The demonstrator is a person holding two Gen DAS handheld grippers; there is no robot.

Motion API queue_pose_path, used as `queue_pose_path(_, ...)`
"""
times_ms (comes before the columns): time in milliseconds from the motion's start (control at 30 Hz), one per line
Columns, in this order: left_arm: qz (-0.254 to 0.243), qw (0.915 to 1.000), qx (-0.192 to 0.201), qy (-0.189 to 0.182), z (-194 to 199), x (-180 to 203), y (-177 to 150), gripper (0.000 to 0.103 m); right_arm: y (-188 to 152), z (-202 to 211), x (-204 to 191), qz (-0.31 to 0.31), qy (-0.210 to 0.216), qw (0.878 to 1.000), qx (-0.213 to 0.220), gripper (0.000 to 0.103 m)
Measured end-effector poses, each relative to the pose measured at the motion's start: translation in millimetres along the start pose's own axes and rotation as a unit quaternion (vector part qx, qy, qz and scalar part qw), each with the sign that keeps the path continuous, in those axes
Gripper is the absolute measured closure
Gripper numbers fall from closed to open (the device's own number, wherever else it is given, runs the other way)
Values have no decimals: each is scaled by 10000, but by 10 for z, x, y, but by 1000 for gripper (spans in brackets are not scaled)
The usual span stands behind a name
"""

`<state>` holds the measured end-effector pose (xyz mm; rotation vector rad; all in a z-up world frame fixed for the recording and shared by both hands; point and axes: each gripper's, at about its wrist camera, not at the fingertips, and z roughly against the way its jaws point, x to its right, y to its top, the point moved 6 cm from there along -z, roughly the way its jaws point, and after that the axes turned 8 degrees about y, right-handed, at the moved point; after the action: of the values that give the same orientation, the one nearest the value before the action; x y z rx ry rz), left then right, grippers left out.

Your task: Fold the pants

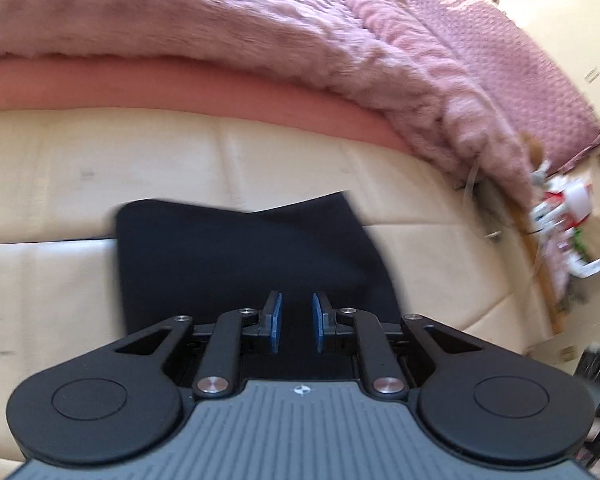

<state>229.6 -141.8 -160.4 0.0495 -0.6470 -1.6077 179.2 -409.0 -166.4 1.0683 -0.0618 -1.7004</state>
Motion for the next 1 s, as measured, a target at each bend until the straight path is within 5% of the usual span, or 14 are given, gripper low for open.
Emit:
queue_pose_path(100, 89, 9997, -8, 209, 29, -286, -156, 87, -73, -193, 42, -406, 113, 9987, -269, 64)
queue_pose_path(200, 445, 9990, -42, 31, 59, -483, -260, 87, -117, -234, 36, -597, 111, 9973, -425, 95)
queue_pose_path(300, 478, 9989, 5, -16, 86, -548, -294, 87, -6, -86, -137, -476, 304, 9980, -269, 97)
queue_pose_path(367, 378, 9993, -57, 15, 44, -540, -331, 87, 52, 5, -240, -320, 265, 9988, -271, 98)
queue_pose_path(533, 145, 9988, -416, 235, -135, -575, -575, 96, -148, -245, 86, -439, -636, 9938, -796, 98)
queue_pose_path(700, 8, 9975, -600, 368, -216, -603, -702, 97, -281, -400, 210, -520, -828, 9910, -910, 99)
queue_pose_path(767, -11, 9973, -645, 354, -172, -620, -693, 97, -252, -377, 212, -529, -832, 9907, -932, 86)
queue_pose_path(833, 52, 9982, -577, 161, -75, -623, -636, 97, -201, -304, 157, -248, -1068, 9894, -948, 78)
queue_pose_path(1000, 98, 9998, 167, -77, 155, -573, -291, 97, 3, -124, -36, 608, -1197, 9890, -614, 80)
